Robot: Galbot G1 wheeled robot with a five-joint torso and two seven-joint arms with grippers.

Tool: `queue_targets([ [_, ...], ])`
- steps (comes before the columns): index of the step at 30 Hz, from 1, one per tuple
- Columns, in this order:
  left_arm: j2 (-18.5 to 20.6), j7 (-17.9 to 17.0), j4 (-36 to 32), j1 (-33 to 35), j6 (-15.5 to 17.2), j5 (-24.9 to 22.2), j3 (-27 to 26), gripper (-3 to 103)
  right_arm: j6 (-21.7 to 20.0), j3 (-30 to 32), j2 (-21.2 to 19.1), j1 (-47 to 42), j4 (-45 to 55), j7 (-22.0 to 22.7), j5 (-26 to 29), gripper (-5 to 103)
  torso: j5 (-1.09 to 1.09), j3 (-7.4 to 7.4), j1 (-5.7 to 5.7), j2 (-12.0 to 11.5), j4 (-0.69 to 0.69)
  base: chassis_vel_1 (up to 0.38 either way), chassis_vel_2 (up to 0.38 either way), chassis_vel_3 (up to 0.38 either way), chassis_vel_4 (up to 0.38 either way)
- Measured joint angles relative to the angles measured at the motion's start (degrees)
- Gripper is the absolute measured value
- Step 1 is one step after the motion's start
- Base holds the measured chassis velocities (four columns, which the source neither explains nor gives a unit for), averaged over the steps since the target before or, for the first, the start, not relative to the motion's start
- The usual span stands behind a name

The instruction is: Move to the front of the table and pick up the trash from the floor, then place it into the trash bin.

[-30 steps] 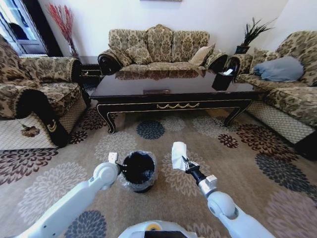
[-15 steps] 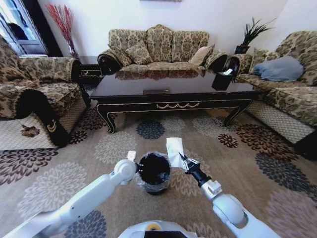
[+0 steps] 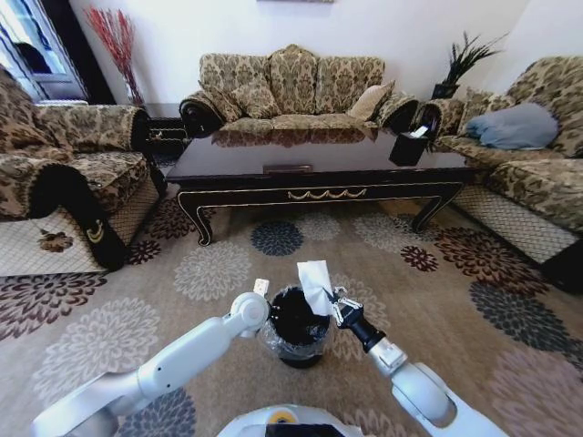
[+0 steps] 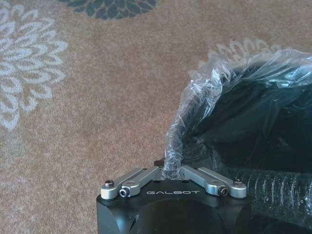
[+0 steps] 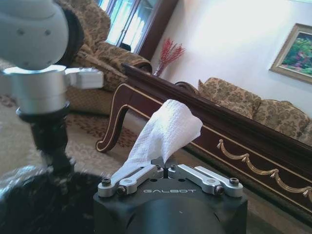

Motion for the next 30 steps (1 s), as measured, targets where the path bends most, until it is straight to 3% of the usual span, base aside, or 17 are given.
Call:
queue_targets([
  [6,0.3,0.0,-0.3,-0.1,0.0,0.1,0.6,0,1.9,-0.7,-0.2,0.7,-2.8,-0.2,-3.0,0,0.00,0.00,0.00,0.0,0.00,0.000,0.000,0.000,0.000],
  [15,0.2,-0.4,-0.2,-1.2,0.0,-0.7,1.0,0,1.9,-2.7,0.4,1.7,-3.1,-1.5,-2.6,-2,-0.01,0.00,0.00,0.0,0.01,0.000,0.000,0.000,0.000],
  [17,0.1,-0.4,-0.1,-1.4,0.0,-0.8,1.1,0,1.8,-2.7,0.5,1.6,-3.1,-1.8,-2.5,4,-0.01,0.00,0.00,0.0,0.00,0.000,0.000,0.000,0.000],
  [20,-0.3,-0.6,0.3,-2.2,0.0,-1.2,1.5,0,1.8,-2.7,0.5,0.6,-2.8,-2.6,-2.3,20,-0.01,0.00,0.00,0.0,-0.01,0.000,0.000,0.000,0.000],
  [23,-0.5,-0.7,0.5,-2.5,0.0,-1.3,1.7,0,1.8,-2.5,0.5,0.2,-2.4,-3.1,-2.0,25,-0.01,0.00,0.00,0.0,0.00,0.000,0.000,0.000,0.000],
  [30,-0.9,-1.2,0.6,-2.6,0.0,-1.5,2.0,0,1.6,-2.1,0.5,-0.1,-1.5,-4.2,-0.1,53,0.00,0.00,0.00,0.0,0.00,0.000,0.000,0.000,0.000],
])
